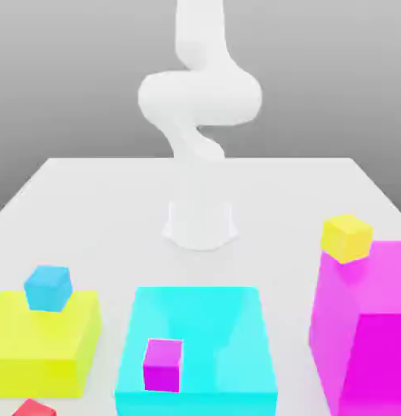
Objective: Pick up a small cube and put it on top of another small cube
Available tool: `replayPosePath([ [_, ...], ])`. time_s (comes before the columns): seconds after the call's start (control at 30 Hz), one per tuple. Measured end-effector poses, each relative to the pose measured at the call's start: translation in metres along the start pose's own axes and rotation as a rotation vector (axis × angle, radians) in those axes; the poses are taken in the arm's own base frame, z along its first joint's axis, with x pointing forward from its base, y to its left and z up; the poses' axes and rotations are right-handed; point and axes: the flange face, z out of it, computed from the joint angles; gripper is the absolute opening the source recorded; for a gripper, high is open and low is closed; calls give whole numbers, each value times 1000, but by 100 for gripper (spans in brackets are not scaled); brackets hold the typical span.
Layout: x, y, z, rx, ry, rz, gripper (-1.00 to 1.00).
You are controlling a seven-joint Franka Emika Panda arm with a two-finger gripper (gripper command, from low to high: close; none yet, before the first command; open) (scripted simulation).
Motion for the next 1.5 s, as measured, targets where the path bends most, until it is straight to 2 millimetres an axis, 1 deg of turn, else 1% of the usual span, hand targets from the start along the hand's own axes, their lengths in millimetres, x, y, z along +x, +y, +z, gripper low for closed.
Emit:
replayPosePath([
  [0.17, 24, 16, 83, -92, -76, 56, 0],
  [0.33, 41, 44, 165, -185, -144, 113, 0],
  [0.5, 48, 85, 244, -280, -208, 172, 0],
  [0.67, 50, 142, 318, -382, -262, 240, 0],
  [0.83, 36, 201, 386, -482, -320, 290, 0],
  [1.03, 9, 287, 456, -610, -382, 354, 0],
  [1.1, -4, 309, 478, -628, -390, 362, 0],
  [1.17, -18, 326, 501, -633, -392, 364, 0],
  [1.2, -24, 332, 510, -633, -393, 365, -100],
  [1.37, -24, 332, 510, -633, -393, 365, -100],
  [1.4, -27, 336, 514, -633, -393, 365, -100],
  [1.43, -24, 333, 511, -633, -393, 365, -100],
  [1.5, -13, 322, 494, -633, -393, 365, -100],
])
